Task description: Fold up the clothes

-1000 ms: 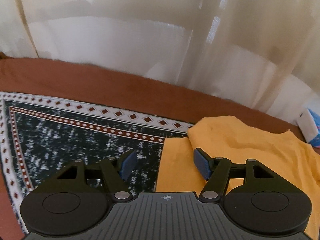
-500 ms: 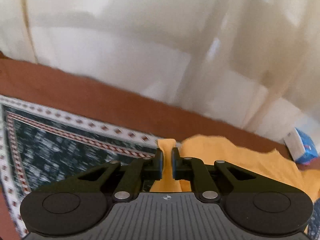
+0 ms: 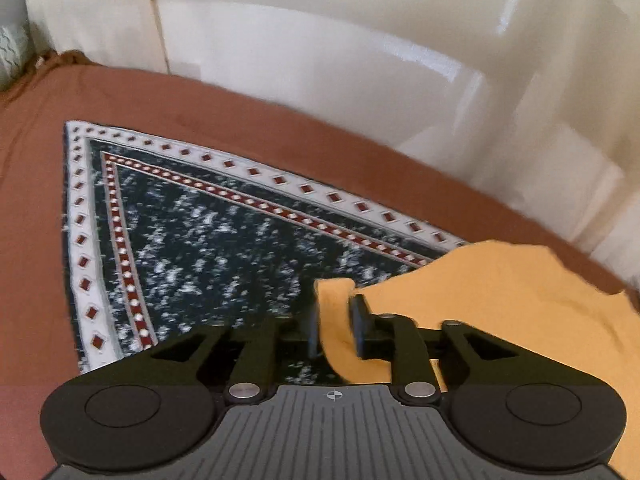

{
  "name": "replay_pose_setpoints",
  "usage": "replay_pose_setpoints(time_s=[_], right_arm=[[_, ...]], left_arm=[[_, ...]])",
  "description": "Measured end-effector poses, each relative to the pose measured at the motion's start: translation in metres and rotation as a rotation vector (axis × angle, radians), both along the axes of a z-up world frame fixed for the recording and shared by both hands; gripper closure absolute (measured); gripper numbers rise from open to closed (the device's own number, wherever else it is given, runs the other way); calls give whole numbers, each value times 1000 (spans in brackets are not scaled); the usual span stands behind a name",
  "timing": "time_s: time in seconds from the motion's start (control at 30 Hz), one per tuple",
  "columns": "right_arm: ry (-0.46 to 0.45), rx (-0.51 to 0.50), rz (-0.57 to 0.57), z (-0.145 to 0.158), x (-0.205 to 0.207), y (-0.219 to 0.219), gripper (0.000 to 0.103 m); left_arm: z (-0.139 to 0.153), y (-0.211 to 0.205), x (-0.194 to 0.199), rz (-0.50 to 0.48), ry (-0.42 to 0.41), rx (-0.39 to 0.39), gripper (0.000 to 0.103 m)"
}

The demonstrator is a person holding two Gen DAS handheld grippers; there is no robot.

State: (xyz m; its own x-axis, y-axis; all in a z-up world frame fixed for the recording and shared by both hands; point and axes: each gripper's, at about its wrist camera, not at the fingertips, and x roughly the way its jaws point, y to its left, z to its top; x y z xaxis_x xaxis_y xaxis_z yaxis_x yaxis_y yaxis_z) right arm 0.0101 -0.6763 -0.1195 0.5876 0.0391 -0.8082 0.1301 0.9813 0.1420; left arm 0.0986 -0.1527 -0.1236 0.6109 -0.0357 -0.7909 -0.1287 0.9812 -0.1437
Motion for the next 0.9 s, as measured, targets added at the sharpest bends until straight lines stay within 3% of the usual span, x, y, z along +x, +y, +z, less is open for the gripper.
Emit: replay_pose_setpoints(time_s=[0.07, 0.1, 0.2, 0.4, 0.63, 0.7, 0.73, 0.77, 0.9], right_arm=[[-22, -4, -19, 3, -7, -2, 80], [-27, -4, -29, 5, -10, -4, 78], [-26, 29, -39, 6, -24, -4, 78], [55, 113, 47, -23, -41, 25, 78], [51, 129, 6, -43, -29, 45, 78], [50, 121, 13, -43, -26, 46, 80], [51, 117, 20, -43, -25, 46, 92], [47, 119, 22, -41, -27, 44, 97], [16, 117, 23, -23, -41, 36, 98]], left_arm=[[6, 5, -2, 30, -18, 8, 50], [10, 7, -3, 42, -27, 5, 50], [32, 2, -8, 12, -77, 21, 49], [58, -48, -13, -200, -124, -17, 41], [44, -87, -18, -311, -79, 1, 40], [40, -90, -19, -323, -66, 13, 40], [38, -91, -20, -329, -60, 20, 40], [38, -91, -21, -331, -59, 24, 40], [37, -88, -25, -327, -56, 32, 39]])
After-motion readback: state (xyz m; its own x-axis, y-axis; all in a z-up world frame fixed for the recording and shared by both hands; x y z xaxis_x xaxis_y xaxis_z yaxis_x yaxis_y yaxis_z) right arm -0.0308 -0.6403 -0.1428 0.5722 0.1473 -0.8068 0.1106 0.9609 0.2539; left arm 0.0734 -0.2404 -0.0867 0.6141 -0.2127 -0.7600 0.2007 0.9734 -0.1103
